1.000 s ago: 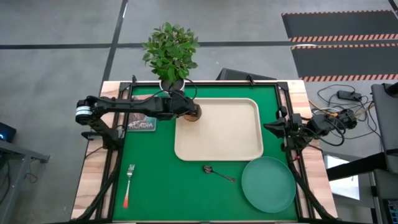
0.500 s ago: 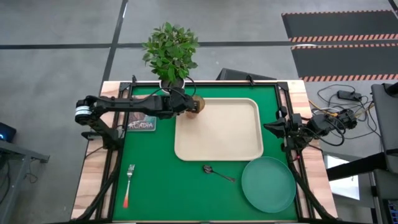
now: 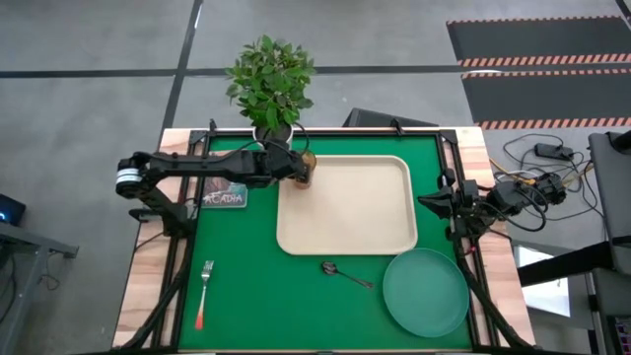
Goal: Pick and place plate/cup/fork/spoon on tray
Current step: Put the brown glass on the white serving tray, then put the blue plate on the white serving tray
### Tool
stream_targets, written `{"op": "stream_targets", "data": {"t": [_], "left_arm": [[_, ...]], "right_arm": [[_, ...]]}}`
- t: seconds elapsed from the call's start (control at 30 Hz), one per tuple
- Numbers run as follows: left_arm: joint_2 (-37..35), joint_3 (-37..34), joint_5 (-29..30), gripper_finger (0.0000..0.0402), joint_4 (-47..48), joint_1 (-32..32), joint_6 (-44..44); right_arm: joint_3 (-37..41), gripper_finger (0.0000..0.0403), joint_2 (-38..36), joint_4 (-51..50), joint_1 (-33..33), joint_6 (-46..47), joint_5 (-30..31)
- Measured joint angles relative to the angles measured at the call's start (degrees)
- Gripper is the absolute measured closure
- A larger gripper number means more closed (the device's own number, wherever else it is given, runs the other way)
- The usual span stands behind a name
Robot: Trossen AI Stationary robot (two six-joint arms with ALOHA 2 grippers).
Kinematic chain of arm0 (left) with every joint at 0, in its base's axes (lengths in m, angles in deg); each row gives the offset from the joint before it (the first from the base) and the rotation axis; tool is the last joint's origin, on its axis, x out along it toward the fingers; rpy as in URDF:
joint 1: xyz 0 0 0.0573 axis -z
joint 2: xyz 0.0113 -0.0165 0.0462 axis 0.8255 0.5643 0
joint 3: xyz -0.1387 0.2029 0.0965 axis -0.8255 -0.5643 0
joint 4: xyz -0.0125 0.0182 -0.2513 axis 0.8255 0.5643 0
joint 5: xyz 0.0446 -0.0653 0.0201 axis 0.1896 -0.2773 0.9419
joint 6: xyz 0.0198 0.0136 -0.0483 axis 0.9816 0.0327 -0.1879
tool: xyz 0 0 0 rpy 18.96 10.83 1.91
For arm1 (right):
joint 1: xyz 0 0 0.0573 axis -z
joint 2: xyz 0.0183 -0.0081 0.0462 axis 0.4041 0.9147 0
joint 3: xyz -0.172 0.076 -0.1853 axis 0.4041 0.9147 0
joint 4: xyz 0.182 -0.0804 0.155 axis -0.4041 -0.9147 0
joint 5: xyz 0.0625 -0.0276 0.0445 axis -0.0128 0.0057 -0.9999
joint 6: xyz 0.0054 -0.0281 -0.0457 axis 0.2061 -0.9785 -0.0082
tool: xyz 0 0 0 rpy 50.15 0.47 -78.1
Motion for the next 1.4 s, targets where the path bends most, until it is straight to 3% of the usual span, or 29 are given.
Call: {"op": "stream_targets", "data": {"t": [0.47, 0.83, 1.1, 1.4], "left_arm": [[-7.1, -0.1, -2.2, 0.0319, 2.4, 1.5, 10.4], [-12.1, -0.1, -1.7, 0.0319, 1.9, 14.2, 20.9], [-11.2, -0.3, -1.5, 0.0319, -0.6, 25.9, 34.2], [-12.9, -6.9, 0.2, 0.0319, -23.6, 36.8, 59.8]], "right_arm": [[0.0, 0.0394, 0.0, 0.5, 0.0, 2.1, 0.0], [0.0, 0.0394, 2.6, 2.0, 0.0, 8.9, 0.0], [-0.2, 0.0394, 14.6, 4.4, 0.0, 20.1, -1.5], [-8.0, 0.0394, 31.7, 5.2, -3.7, 31.7, -5.1]]}}
